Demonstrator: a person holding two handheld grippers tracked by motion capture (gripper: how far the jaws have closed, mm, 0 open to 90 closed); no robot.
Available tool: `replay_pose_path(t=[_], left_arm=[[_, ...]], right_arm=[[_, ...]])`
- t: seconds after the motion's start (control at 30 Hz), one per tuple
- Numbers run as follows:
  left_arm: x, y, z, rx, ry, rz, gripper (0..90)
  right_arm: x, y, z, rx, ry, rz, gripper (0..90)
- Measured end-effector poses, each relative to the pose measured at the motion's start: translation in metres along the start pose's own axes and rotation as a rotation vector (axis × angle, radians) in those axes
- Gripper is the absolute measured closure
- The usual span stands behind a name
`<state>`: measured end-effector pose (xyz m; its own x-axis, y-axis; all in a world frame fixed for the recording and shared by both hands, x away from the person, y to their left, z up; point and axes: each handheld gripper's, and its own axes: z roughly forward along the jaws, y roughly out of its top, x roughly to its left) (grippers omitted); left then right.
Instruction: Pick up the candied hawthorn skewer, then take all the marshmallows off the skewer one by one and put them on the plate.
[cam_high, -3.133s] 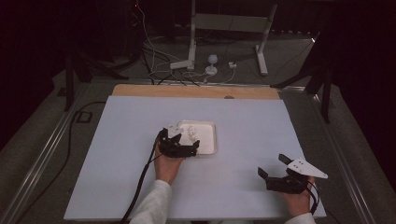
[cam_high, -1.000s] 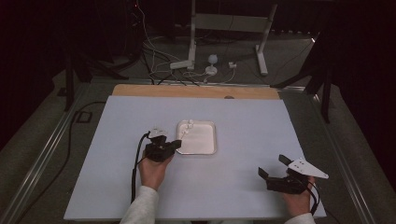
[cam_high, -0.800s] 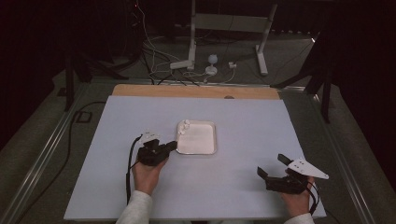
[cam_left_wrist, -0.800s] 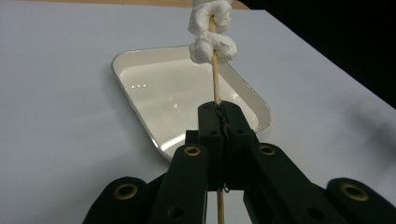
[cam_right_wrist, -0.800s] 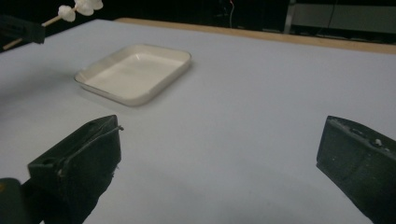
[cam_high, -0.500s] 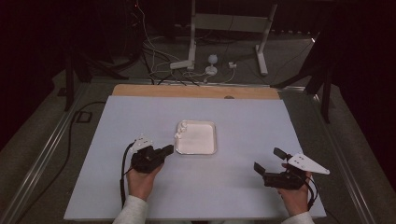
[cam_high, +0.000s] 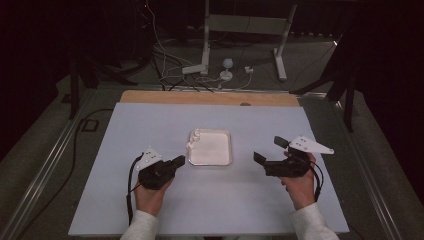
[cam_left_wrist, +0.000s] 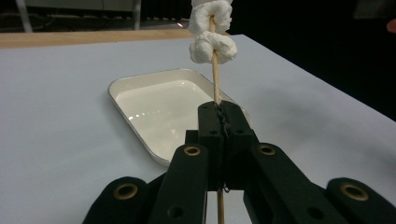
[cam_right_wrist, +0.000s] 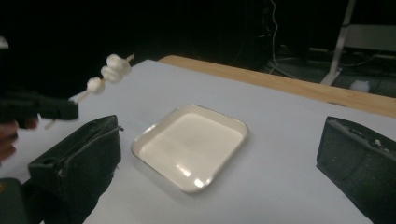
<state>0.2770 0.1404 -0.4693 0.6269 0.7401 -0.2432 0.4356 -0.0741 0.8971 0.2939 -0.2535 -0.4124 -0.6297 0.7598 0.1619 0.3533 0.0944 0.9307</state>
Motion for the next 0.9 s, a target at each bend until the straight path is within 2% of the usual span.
replay_pose_path(t=[0.17, 0.43, 0.47, 0.57, 0.63, 0.8, 0.9], left_arm=[[-0.007, -0.003, 0.003, -0.026, 0.016, 0.037, 89.8], [-0.020, -0.005, 0.007, -0.030, 0.014, 0.092, 89.7], [-0.021, -0.005, 0.008, -0.029, 0.009, 0.102, 89.8], [-0.026, -0.007, 0.011, -0.021, 0.008, 0.132, 89.7], [-0.027, -0.007, 0.012, -0.021, 0.011, 0.139, 89.7], [-0.031, -0.008, 0.014, -0.019, 0.005, 0.160, 89.7], [-0.033, -0.008, 0.014, -0.023, -0.001, 0.165, 89.8]], right_arm=[[0.007, 0.013, 0.015, 0.006, 0.039, 0.054, 0.0], [0.027, 0.027, 0.042, 0.028, 0.094, 0.030, 0.0], [0.032, 0.030, 0.050, 0.040, 0.106, 0.021, 0.0], [0.036, 0.034, 0.062, 0.069, 0.125, 0.023, 0.0], [0.038, 0.036, 0.068, 0.083, 0.144, 0.039, 0.0], [0.044, 0.040, 0.083, 0.127, 0.198, 0.064, 7.6], [0.048, 0.040, 0.094, 0.174, 0.220, 0.095, 16.6]])
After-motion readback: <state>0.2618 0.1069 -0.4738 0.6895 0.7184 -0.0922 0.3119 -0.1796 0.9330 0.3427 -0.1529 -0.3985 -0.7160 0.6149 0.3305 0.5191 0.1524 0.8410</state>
